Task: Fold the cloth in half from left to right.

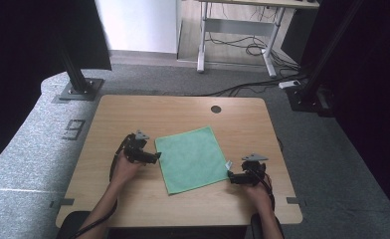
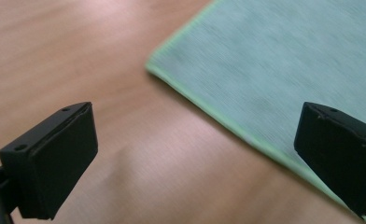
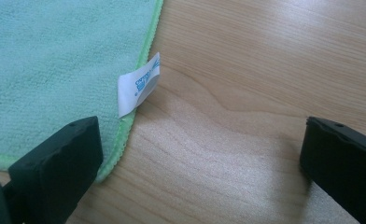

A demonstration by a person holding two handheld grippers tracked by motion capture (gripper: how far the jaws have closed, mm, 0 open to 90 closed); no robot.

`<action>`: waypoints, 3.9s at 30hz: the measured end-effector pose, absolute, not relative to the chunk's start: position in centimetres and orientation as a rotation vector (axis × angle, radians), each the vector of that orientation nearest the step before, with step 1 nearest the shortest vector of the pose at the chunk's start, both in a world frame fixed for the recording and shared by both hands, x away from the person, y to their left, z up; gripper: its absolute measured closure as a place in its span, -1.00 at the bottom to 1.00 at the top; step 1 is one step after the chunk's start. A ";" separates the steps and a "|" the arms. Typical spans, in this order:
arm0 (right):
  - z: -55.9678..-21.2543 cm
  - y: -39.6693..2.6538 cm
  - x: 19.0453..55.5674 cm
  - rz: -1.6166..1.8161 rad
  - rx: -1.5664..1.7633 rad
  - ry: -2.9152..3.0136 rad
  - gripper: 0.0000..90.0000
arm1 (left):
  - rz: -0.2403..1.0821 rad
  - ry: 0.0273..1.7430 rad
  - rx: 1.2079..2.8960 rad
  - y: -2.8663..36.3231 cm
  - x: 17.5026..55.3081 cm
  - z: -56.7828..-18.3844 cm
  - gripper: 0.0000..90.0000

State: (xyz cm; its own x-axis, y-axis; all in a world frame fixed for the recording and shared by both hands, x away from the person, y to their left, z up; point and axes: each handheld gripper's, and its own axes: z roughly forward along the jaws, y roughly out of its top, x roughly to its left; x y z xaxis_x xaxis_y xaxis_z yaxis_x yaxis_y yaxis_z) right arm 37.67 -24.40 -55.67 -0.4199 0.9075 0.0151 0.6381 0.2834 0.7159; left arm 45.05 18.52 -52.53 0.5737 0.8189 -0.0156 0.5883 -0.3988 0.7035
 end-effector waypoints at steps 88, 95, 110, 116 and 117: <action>-52.9 -4.1 33.4 1.097 0.627 2.752 -0.67 | 0.489 1.333 2.090 21.1 48.5 -54.8 -0.98; -53.0 -2.7 32.2 1.087 0.533 2.814 -0.16 | 0.489 1.333 2.089 21.1 48.5 -54.8 -0.98; -53.4 -2.4 32.1 0.989 0.541 2.751 0.89 | 0.451 1.134 2.099 20.7 47.4 -54.5 0.08; -53.5 -1.8 32.3 1.019 0.542 2.764 0.90 | 0.379 1.123 2.084 20.6 47.3 -54.4 0.78; -53.5 -1.6 32.3 1.024 0.542 2.768 0.89 | 0.360 1.125 2.079 20.7 47.4 -54.4 0.83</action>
